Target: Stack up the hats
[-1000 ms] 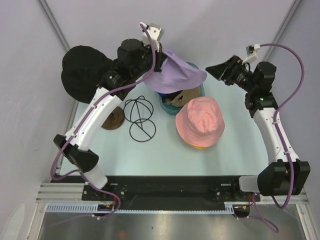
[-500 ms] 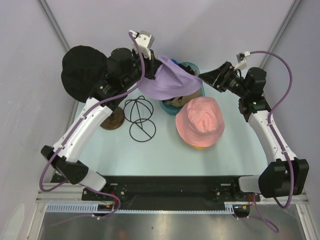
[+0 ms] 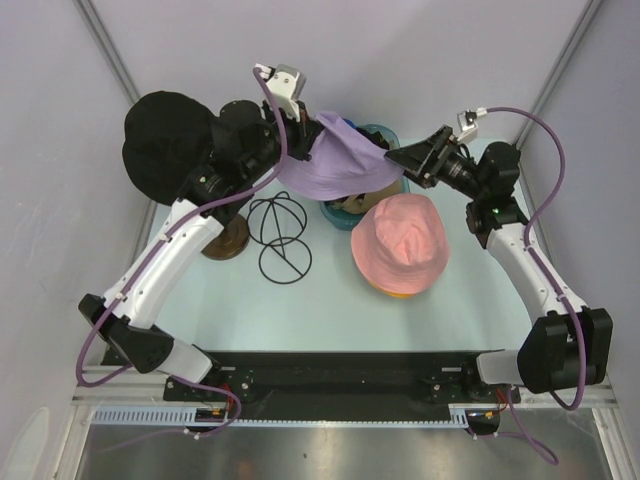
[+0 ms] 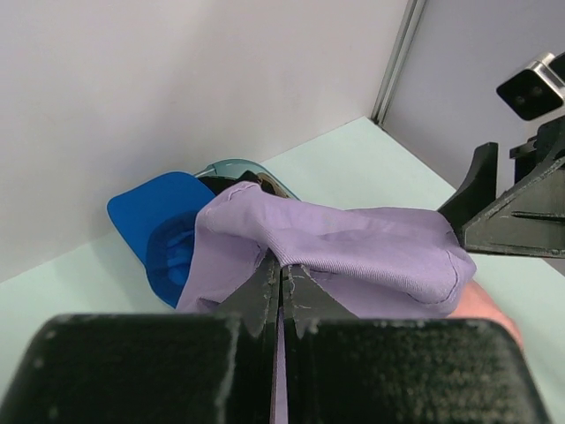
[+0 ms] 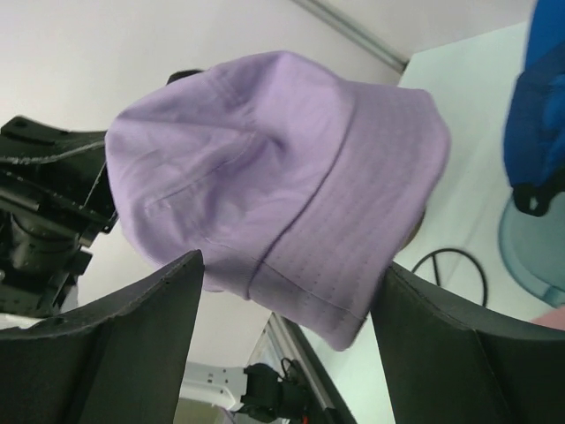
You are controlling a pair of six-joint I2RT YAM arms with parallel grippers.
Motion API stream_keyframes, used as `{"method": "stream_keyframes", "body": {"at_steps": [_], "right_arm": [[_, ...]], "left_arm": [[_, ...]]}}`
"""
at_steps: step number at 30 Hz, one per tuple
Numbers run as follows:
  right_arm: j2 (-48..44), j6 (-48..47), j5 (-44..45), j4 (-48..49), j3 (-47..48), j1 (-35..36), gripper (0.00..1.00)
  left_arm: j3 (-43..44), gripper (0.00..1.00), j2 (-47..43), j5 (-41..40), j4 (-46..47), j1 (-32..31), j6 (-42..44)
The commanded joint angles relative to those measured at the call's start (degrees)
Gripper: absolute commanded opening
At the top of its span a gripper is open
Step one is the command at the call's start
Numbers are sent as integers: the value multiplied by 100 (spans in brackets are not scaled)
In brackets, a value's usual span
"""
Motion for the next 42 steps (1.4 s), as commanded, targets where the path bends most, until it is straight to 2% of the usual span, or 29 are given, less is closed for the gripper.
{"method": "stream_keyframes", "body": {"at_steps": [1, 3, 6, 7, 9, 10, 13, 16, 20, 23, 24, 27, 37, 42], "right_arm": [[94, 407, -277, 803, 52, 247, 77], [129, 442, -267, 856, 88, 291, 76], [121, 346, -250, 672, 167, 291, 64], [112, 311, -189, 515, 176, 291, 55], [77, 232, -127, 435, 149, 291, 43], [50, 232, -66, 426, 141, 300, 26], [41, 337, -30, 521, 105, 300, 0], [24, 486, 31, 575, 149, 344, 0], [-256, 188, 452, 119, 228, 563, 0], [-371, 179, 690, -101, 220, 730, 0], [-450, 196, 778, -137, 220, 774, 0], [-617, 196, 1014, -356, 237, 950, 0], [-1048, -67, 1411, -1341, 193, 977, 0], [-1049, -138, 1464, -1490, 333, 775, 0]], "left_arm": [[26, 0, -222, 20, 319, -31, -48], [-1, 0, -231, -7, 267, -31, -13], [-132, 0, -284, -42, 283, -31, -4], [-176, 0, -336, -51, 319, -31, -4], [-334, 0, -415, 28, 397, -31, 23], [-378, 0, -494, 54, 415, -31, 32], [-563, 0, -643, 29, 345, -31, 102], [-914, 0, -942, -33, 310, -31, 93], [-1554, 8, -1486, -95, 363, -31, -109], [-1889, 47, -1698, -60, 398, -31, -293], [-1943, 74, -1803, -60, 354, -31, -398], [-2127, 99, -2023, -130, 293, -31, -548], [-2391, 100, -2428, -313, 134, 4, -1014], [-2602, 100, -2674, 17, 152, 48, -795]]}}
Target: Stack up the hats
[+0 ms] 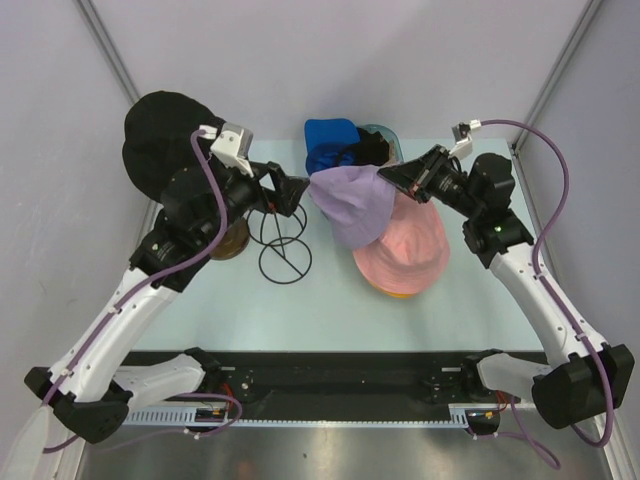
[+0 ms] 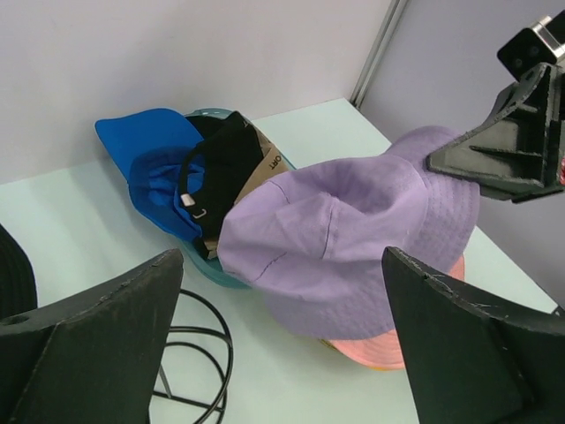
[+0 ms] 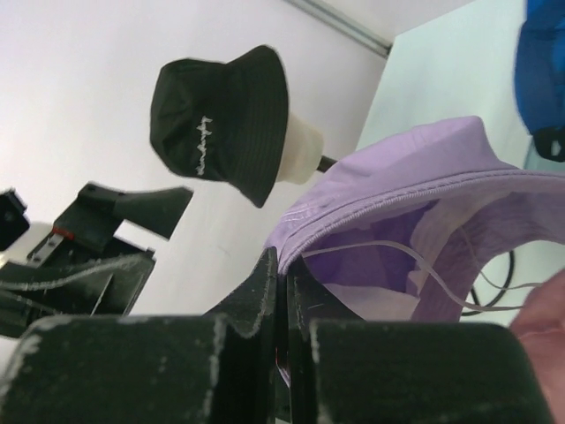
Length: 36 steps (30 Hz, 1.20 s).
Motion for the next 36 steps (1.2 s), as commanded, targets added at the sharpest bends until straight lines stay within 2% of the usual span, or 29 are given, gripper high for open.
{"method": "stream_keyframes", "body": {"at_steps": [1, 5, 12, 19, 24, 29, 36], "right_arm": [[-141, -155, 157, -114, 347, -281, 0], [42, -181, -27, -157, 522, -440, 0], [-53, -164, 122, -342, 497, -475, 0], [-649, -374, 200, -1598, 444, -501, 0], [-1283, -243, 174, -2301, -92, -1185, 0], [-1548, -374, 489, -3468, 4, -1529, 0], [-1714, -831, 842, -3910, -619, -1574, 0]], "left_arm": [[-159, 100, -314, 275, -1, 66, 88], [-202, 100, -393, 250, -458, 145, 203], [-721, 100, -788, 39, -441, 470, 89], [-871, 100, -737, 196, -309, 664, 27], [-853, 100, -604, 416, -186, 664, -69], [-748, 100, -394, 495, -72, 672, -157], [-633, 100, -16, 882, 183, 672, -254]]}}
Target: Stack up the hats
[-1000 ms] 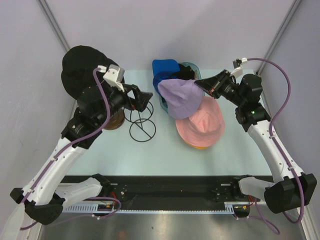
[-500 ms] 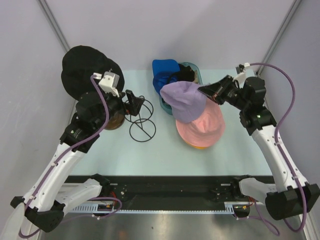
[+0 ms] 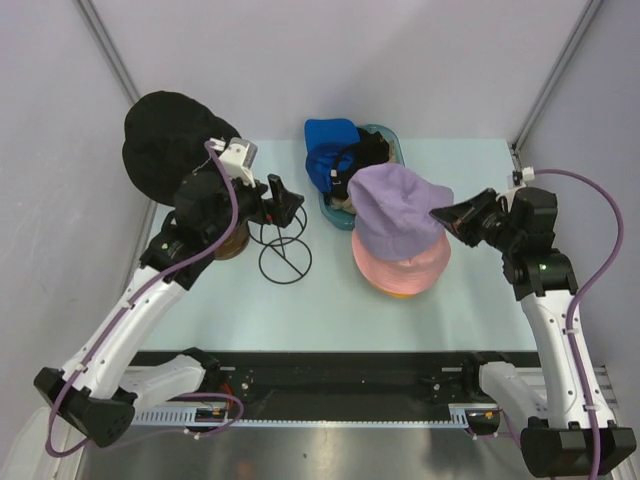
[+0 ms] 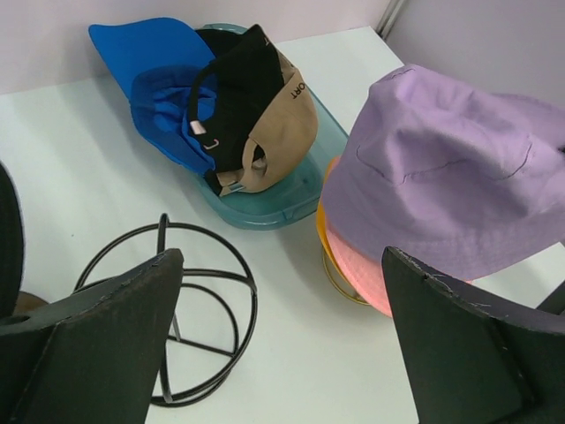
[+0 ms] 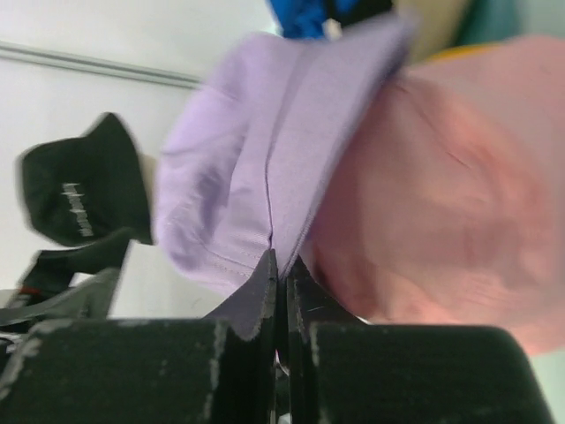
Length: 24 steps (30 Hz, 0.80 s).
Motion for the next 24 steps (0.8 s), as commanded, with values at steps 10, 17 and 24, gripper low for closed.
{"method": "stream_keyframes", "body": {"at_steps": [10, 17, 24], "right_arm": [[-492, -722, 570, -1144, -1003, -195, 0], [-756, -608, 658, -1189, -1601, -845, 0], [-643, -441, 606, -784, -1891, -1223, 0]], "left_arm": [[254, 100, 669, 709, 619, -62, -472], [447, 100, 1309, 797, 812, -361, -639], [922, 100, 2259, 920, 1093, -766, -981]]}}
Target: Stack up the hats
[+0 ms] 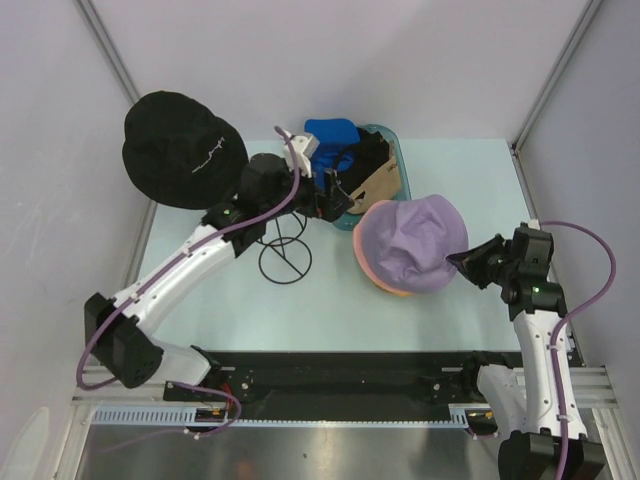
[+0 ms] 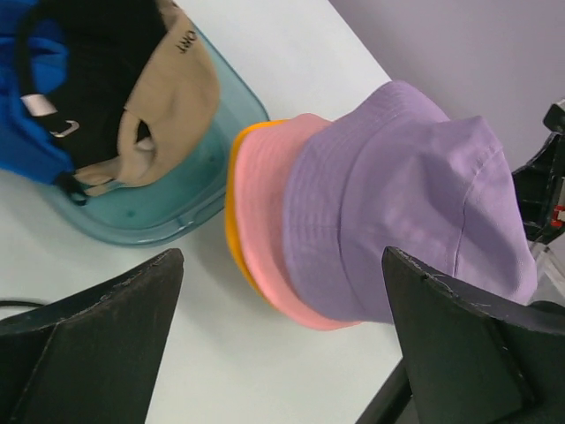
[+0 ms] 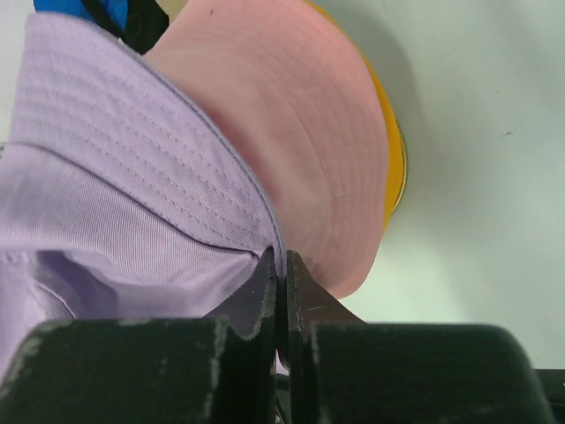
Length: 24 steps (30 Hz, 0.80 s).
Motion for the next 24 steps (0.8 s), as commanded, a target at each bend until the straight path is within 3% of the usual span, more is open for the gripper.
{"method": "stream_keyframes", "body": {"at_steps": [1, 7, 9, 11, 17, 19, 24], "right_arm": [[136, 12, 136, 239, -97, -207, 0], [540, -94, 48, 511, -238, -260, 1], [532, -112, -109, 661, -255, -287, 4], [497, -225, -329, 1012, -290, -322, 13], [514, -358, -629, 1215, -255, -436, 17], [540, -305, -656, 1294, -255, -445, 18], [619, -314, -699, 1347, -194, -462, 18]], "left_arm": [[308, 100, 454, 264, 556, -101, -444], [343, 100, 1236, 572, 1154, -119, -1041], [440, 99, 1430, 686, 1277, -127, -1235], [510, 98, 1668, 862, 1610, -128, -1401], [511, 83, 2037, 1406, 2120, -136, -1771], [440, 74, 2064, 1460, 2252, -128, -1850], [185, 68, 2099, 1794, 2727, -128, -2211]]}}
